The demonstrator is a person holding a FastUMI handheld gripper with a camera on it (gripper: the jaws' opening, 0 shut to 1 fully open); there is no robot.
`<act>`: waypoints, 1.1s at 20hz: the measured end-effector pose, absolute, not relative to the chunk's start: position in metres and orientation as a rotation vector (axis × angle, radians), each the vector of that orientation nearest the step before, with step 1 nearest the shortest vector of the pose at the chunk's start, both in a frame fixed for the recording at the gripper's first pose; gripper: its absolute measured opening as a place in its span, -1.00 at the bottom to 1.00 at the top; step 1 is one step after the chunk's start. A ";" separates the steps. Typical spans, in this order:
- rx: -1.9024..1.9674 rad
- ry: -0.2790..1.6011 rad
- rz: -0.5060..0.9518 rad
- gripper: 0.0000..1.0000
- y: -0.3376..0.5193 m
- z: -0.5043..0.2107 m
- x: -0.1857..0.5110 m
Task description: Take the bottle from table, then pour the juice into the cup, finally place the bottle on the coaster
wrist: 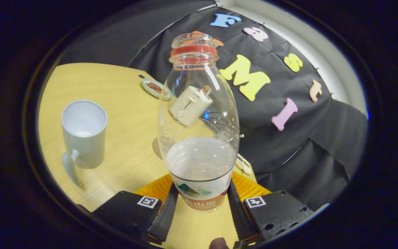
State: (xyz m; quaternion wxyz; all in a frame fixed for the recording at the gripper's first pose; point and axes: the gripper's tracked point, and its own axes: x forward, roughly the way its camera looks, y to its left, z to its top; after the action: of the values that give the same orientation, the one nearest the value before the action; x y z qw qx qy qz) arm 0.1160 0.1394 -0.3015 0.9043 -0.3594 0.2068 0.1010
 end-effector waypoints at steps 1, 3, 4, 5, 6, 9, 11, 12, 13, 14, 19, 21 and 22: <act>-0.794 0.413 0.211 0.53 0.143 -0.303 0.119; -0.880 0.388 0.221 0.54 0.146 -0.306 0.124; -0.918 0.375 0.220 0.54 0.145 -0.306 0.124; -0.961 0.359 0.217 0.53 0.144 -0.305 0.123; -1.009 0.341 0.212 0.53 0.143 -0.304 0.121; -1.154 0.283 0.204 0.53 0.143 -0.297 0.119; -1.209 0.266 0.214 0.53 0.148 -0.298 0.116; -1.232 0.258 0.216 0.53 0.149 -0.297 0.119; -1.256 0.253 0.218 0.53 0.150 -0.295 0.119; -1.279 0.248 0.220 0.53 0.150 -0.296 0.119; -1.373 0.228 0.230 0.53 0.151 -0.292 0.115; -1.415 0.215 0.233 0.53 0.153 -0.289 0.112; -1.438 0.207 0.232 0.53 0.153 -0.287 0.110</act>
State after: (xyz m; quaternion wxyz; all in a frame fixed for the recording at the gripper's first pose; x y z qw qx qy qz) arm 0.1104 0.1527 -0.2867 0.7415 -0.6558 0.0946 0.1059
